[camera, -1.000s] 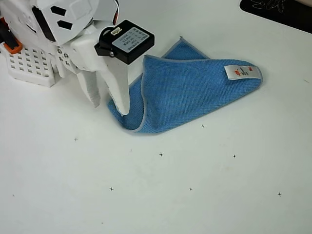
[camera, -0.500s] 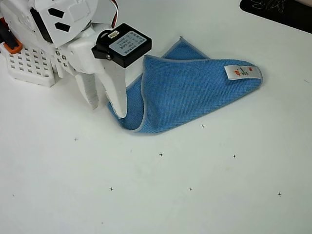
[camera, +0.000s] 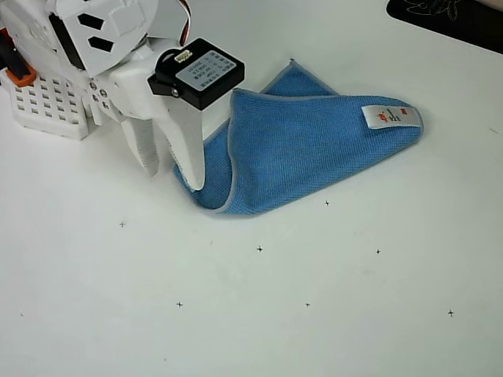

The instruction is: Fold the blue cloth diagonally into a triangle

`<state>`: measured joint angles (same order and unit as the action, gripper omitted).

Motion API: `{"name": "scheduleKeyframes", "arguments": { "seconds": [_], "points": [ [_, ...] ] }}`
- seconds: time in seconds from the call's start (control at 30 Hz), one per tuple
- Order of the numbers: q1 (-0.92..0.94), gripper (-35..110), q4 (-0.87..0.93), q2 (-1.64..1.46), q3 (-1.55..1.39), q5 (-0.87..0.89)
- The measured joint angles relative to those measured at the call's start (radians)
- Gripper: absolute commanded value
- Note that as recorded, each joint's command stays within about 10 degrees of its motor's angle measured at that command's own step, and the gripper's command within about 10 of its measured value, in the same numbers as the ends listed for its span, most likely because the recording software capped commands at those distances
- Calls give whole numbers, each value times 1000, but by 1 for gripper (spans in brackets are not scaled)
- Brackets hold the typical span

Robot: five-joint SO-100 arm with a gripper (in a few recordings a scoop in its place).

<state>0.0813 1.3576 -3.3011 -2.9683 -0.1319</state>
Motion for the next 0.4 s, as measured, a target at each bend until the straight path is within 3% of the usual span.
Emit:
{"name": "scheduleKeyframes", "arguments": {
  "seconds": [0.4],
  "points": [
    [0, 38, -2, 0, 0, -12]
  ]
}}
